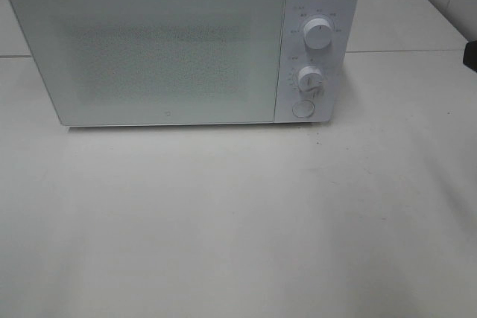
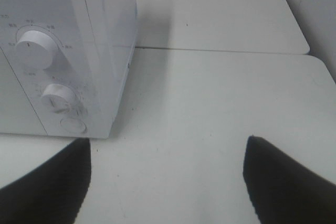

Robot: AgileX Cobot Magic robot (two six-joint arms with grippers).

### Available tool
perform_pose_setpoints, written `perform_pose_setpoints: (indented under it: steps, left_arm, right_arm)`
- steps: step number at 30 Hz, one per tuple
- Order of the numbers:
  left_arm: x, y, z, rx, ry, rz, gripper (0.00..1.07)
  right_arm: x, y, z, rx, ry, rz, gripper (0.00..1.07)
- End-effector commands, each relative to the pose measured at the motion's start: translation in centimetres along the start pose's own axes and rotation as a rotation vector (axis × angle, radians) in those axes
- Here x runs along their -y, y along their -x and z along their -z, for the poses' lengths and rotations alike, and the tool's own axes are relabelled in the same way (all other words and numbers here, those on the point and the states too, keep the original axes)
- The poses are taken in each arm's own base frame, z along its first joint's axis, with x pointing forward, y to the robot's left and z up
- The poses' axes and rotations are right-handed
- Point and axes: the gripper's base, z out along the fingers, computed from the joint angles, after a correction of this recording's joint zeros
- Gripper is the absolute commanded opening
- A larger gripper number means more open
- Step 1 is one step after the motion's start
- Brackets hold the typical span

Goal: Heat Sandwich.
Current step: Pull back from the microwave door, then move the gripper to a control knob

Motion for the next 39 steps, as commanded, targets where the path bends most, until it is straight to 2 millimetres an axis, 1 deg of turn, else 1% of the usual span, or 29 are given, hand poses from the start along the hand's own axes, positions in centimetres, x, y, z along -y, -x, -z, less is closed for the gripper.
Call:
perform_pose_setpoints:
  steps: [1, 3, 4, 6, 8, 9, 11, 13, 15, 16, 19, 21, 26, 28, 31, 36, 37, 39]
  left_arm:
    - [0.1, -0.1, 0.3, 0.035, 0.001, 0.003, 1.01]
    - [0.1, -0.1, 0.3, 0.035, 0.001, 0.003, 1.01]
    - [0.1, -0.1, 0.3, 0.035, 0.001, 0.003, 1.01]
    - [0.1, -0.1, 0.3, 0.035, 0.002, 0.002, 1.01]
    - [0.1, -0.1, 0.3, 0.035, 0.002, 0.002, 1.01]
    - [0.1, -0.1, 0.3, 0.035, 0.002, 0.002, 1.01]
    - [0.1, -0.1, 0.3, 0.035, 0.002, 0.002, 1.01]
    - [0.1, -0.1, 0.3, 0.035, 0.002, 0.002, 1.01]
    - [0.1, -0.1, 0.3, 0.035, 0.002, 0.002, 1.01]
    - [0.1, -0.1, 0.3, 0.035, 0.002, 0.002, 1.01]
    - [0.1, -0.1, 0.3, 0.035, 0.002, 0.002, 1.01]
    - [0.1, -0.1, 0.3, 0.035, 0.002, 0.002, 1.01]
    - [0.1, -0.1, 0.3, 0.035, 0.002, 0.002, 1.01]
    - [0.1, -0.1, 0.3, 0.035, 0.002, 0.002, 1.01]
    - [0.1, -0.1, 0.3, 0.035, 0.002, 0.002, 1.01]
    - [0.1, -0.1, 0.3, 0.035, 0.002, 0.002, 1.01]
    - [0.1, -0.1, 0.3, 0.035, 0.002, 0.002, 1.01]
    - [0.1, -0.1, 0.3, 0.035, 0.002, 0.002, 1.01]
  right_arm:
    - [-0.2, -0.6, -0.2, 0.14, 0.021, -0.008, 0.76]
    - [-0.3, -1.1, -0.2, 0.201, 0.032, -0.012, 0.76]
    - [-0.3, -1.1, -0.2, 0.201, 0.032, -0.012, 0.76]
    - [-0.3, -2.0, -0.2, 0.251, 0.034, -0.037, 0.76]
    - [-0.2, -2.6, -0.1, 0.269, 0.024, -0.041, 0.76]
    - [-0.2, -2.6, -0.1, 0.269, 0.024, -0.041, 0.76]
    - [0.0, -3.6, -0.1, 0.292, 0.004, -0.035, 0.76]
    - [0.1, -4.1, -0.3, 0.304, -0.01, -0.058, 0.76]
    - [0.2, -4.4, -0.4, 0.309, -0.016, -0.072, 0.76]
    - [0.2, -4.9, -0.7, 0.308, -0.02, -0.073, 0.76]
    - [0.2, -5.4, -1.2, 0.293, -0.022, -0.072, 0.76]
    - [0.2, -6.0, -2.1, 0.263, -0.026, -0.07, 0.76]
    - [0.2, -6.6, -3.2, 0.235, -0.03, -0.067, 0.76]
    - [0.3, -6.7, -3.4, 0.233, -0.03, -0.067, 0.76]
    - [-0.4, -6.9, -3.8, 0.227, -0.021, -0.079, 0.76]
    - [-2.0, -7.2, -4.2, 0.235, -0.026, -0.035, 0.76]
    - [-2.0, -7.2, -4.2, 0.235, -0.026, -0.035, 0.76]
    - [-3.2, -7.6, -4.5, 0.238, -0.03, -0.002, 0.76]
